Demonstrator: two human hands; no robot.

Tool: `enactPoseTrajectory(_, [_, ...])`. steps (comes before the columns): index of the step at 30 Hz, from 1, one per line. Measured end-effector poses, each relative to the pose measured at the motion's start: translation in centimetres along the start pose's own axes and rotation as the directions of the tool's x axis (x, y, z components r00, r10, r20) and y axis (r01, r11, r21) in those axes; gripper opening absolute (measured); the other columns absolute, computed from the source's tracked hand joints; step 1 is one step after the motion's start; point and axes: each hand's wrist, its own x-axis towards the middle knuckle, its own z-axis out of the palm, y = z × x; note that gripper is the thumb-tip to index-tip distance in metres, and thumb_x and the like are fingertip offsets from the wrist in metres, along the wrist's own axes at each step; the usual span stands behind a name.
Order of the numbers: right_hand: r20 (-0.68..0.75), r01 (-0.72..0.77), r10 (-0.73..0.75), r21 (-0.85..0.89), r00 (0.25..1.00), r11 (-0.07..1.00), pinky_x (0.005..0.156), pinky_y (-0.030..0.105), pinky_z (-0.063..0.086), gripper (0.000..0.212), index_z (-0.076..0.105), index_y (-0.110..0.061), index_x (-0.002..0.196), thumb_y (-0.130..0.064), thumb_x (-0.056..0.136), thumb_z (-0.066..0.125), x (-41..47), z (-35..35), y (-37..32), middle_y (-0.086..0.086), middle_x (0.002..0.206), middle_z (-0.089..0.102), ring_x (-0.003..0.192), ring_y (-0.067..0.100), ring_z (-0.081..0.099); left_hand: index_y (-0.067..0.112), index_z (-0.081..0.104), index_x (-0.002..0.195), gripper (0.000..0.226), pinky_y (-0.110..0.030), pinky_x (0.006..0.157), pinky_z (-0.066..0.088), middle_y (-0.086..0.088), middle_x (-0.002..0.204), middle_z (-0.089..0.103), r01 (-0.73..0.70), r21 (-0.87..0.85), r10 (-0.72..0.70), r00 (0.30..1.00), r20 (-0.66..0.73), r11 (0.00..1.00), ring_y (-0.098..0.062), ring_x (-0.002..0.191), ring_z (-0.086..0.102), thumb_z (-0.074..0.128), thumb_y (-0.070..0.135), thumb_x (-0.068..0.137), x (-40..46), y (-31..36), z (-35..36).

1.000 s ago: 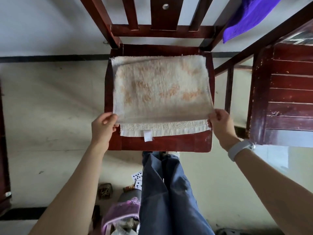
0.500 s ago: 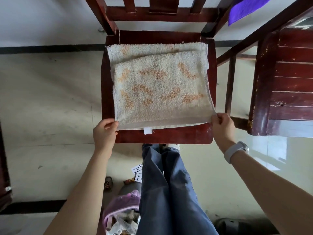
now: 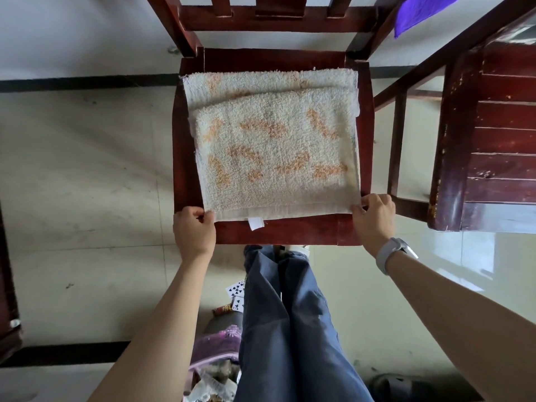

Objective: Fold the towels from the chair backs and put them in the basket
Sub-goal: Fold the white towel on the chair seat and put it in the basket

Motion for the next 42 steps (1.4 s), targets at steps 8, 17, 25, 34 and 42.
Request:
enactPoseTrajectory(8, [0.010, -0.092, 0.094, 0.312, 0.996, 0.946, 0.075, 0.028, 0.036, 0.021, 0.061, 0.000, 0.087, -0.020, 0.087, 0.053, 0.1, -0.4, -1.5, -0.009, 0.074, 0.043, 0.094, 0.023, 0.049, 0.007, 0.060, 0.086, 0.012, -0.028, 0.077, 0.041, -0.009, 0.091, 0.063, 0.243, -0.169, -0.230, 0.969, 0.090, 0.955, -0.021, 0.083, 0.055, 0.066, 0.014, 0.079, 0.3, 0.6, -0.1])
enactPoseTrajectory(17, [0.133, -0.134, 0.081, 0.455, 0.988, 0.880, 0.051, 0.018, 0.045, 0.014, 0.061, -0.007, 0.097, -0.016, 0.087, 0.058, 0.4, -2.9, -0.3, -0.002, 0.070, 0.056, 0.058, 0.014, 0.052, 0.009, 0.056, 0.075, 0.011, -0.023, 0.075, 0.049, -0.007, 0.083, 0.056, 0.468, -0.608, -0.325, 0.884, 0.337, 0.642, -0.012, 0.078, 0.057, 0.064, 0.006, 0.082, 0.7, 0.6, -3.6])
enactPoseTrajectory(25, [0.138, -0.115, 0.022, 0.709, 0.990, 0.695, 0.050, 0.020, 0.042, 0.028, 0.051, -0.027, 0.077, -0.001, 0.086, 0.047, -2.3, -8.4, -1.4, 0.004, 0.077, 0.055, 0.067, 0.023, 0.054, 0.023, 0.063, 0.086, 0.020, -0.023, 0.072, 0.047, 0.002, 0.102, 0.060, 0.314, -0.678, -0.175, 0.948, 0.267, 0.665, -0.012, 0.088, 0.060, 0.066, 0.004, 0.081, -1.8, 3.6, -8.8])
enactPoseTrajectory(34, [0.095, 0.157, -0.246, 0.544, 0.965, 0.825, 0.084, 0.048, 0.052, 0.031, 0.061, -0.019, 0.096, 0.006, 0.081, 0.050, -6.5, -17.1, -6.6, 0.005, 0.094, 0.049, 0.079, 0.017, 0.050, 0.016, 0.067, 0.096, 0.019, -0.010, 0.066, 0.050, 0.003, 0.089, 0.067, 0.056, -0.741, 0.105, 0.980, 0.168, 0.669, -0.002, 0.077, 0.065, 0.061, 0.003, 0.085, -4.6, 10.5, -17.4])
enactPoseTrajectory(42, [-0.164, 0.604, -0.599, -0.020, 0.784, 0.797, 0.072, 0.038, 0.049, 0.021, 0.062, -0.002, 0.106, -0.013, 0.092, 0.051, -8.7, -23.1, -8.0, 0.011, 0.097, 0.054, 0.080, 0.029, 0.056, -0.001, 0.069, 0.100, 0.029, -0.007, 0.074, 0.042, -0.017, 0.096, 0.056, -0.549, -0.134, 0.557, 0.830, 0.036, 0.825, -0.027, 0.075, 0.060, 0.072, -0.003, 0.072, -6.4, 12.8, -21.5])
